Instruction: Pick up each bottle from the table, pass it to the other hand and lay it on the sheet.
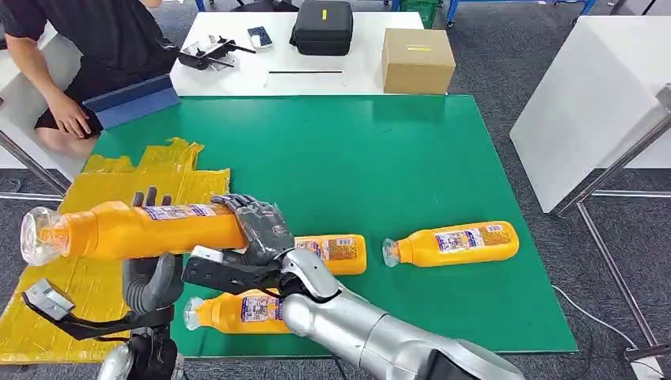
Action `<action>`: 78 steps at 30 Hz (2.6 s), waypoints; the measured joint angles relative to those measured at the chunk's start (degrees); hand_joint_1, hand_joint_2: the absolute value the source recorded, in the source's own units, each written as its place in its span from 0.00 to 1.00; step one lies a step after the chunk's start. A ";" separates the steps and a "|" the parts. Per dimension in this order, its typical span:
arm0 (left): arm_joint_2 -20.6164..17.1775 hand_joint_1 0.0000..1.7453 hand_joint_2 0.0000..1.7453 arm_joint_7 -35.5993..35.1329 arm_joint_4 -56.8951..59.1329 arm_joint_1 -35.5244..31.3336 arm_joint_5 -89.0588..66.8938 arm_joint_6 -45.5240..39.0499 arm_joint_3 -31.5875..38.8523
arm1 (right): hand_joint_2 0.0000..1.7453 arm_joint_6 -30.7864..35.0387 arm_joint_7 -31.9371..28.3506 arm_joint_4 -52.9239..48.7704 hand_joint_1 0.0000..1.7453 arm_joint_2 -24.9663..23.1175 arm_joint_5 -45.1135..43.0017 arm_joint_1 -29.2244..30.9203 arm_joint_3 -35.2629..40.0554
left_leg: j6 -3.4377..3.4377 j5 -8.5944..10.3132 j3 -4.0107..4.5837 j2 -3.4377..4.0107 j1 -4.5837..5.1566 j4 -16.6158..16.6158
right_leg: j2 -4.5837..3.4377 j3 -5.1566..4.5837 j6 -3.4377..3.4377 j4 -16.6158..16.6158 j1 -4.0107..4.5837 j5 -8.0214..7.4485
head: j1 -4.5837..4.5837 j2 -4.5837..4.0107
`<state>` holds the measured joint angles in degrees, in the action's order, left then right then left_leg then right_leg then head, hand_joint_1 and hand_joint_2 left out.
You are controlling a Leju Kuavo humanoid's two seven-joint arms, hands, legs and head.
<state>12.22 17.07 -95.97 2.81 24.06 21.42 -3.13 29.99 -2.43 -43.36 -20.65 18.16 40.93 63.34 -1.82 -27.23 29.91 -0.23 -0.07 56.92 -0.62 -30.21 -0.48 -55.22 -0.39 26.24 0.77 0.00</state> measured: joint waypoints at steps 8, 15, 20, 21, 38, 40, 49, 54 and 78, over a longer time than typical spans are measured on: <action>-0.02 0.00 1.00 -0.50 1.40 -1.20 1.31 0.26 0.72 | 1.00 -1.14 0.74 0.39 0.88 0.00 2.43 0.14 0.63 | 0.00 0.00 0.00 0.01 0.00 0.00 | 0.00 0.00 0.00 0.00 0.00 0.00 | 0.00 0.00; -0.28 0.00 1.00 -0.61 2.73 -1.45 1.90 0.79 1.27 | 1.00 -2.12 1.59 0.74 0.83 0.00 3.47 0.15 2.42 | 0.00 0.00 0.01 0.00 0.00 0.00 | 0.00 -0.02 0.00 0.00 0.00 0.00 | 0.00 0.00; -0.35 0.00 1.00 -0.59 3.48 -1.40 1.90 1.07 2.14 | 1.00 -3.21 3.04 0.74 0.82 0.00 4.35 0.40 4.48 | 0.00 0.00 0.01 0.01 0.00 0.00 | -0.01 -0.02 0.00 0.00 0.00 0.00 | 0.00 0.00; -0.35 0.16 1.00 -0.57 3.76 -1.41 1.90 1.29 2.30 | 1.00 -3.63 3.39 0.74 0.82 0.00 4.66 0.40 5.12 | 0.00 0.00 0.01 0.02 0.00 0.00 | -0.01 -0.02 0.00 0.00 0.00 0.00 | -0.02 0.00; -0.37 1.00 1.00 1.44 3.74 1.12 3.56 3.04 4.74 | 1.00 -5.77 3.26 -0.68 0.86 0.02 4.04 0.26 10.65 | 0.00 0.00 0.02 0.03 0.00 0.00 | -0.02 -0.04 0.00 0.00 0.00 0.00 | 0.00 0.00; -0.44 1.00 1.00 1.62 3.74 1.19 3.65 3.19 4.87 | 1.00 -5.77 3.12 -0.68 0.88 0.02 3.85 0.26 10.95 | 0.00 0.00 0.01 0.03 0.00 0.00 | -0.02 -0.04 0.00 0.00 0.00 0.00 | 0.00 0.00; -1.07 1.00 1.00 2.32 3.78 1.19 4.87 3.76 4.85 | 0.00 -5.07 1.83 -0.52 0.00 0.04 3.98 -0.25 10.97 | 0.00 0.00 0.00 0.04 0.00 0.00 | -0.03 -0.05 0.00 0.00 0.00 0.00 | -0.02 0.00; -1.77 1.00 1.00 2.62 3.78 1.27 5.09 3.89 4.76 | 0.00 -3.13 1.16 -0.05 0.00 0.26 6.27 -1.07 10.93 | 0.00 0.00 0.01 0.05 0.00 0.00 | -0.03 -0.06 0.00 0.00 0.00 0.00 | 0.00 0.00; -2.32 1.00 1.00 2.62 3.32 -0.60 4.00 6.29 4.13 | 0.00 -7.45 -2.86 -26.46 0.00 7.02 29.92 -18.01 -20.00 | 0.00 0.00 0.03 -0.04 0.03 0.03 | 0.05 -0.03 0.00 0.02 -0.02 0.00 | 0.02 0.00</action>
<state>9.90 19.69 -92.65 2.21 28.06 27.72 1.01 22.53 -5.29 -69.82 -13.64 48.09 22.91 43.34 -1.83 -27.23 29.94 -0.26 -0.04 56.95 -0.56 -30.24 -0.48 -55.20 -0.41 26.23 0.79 0.00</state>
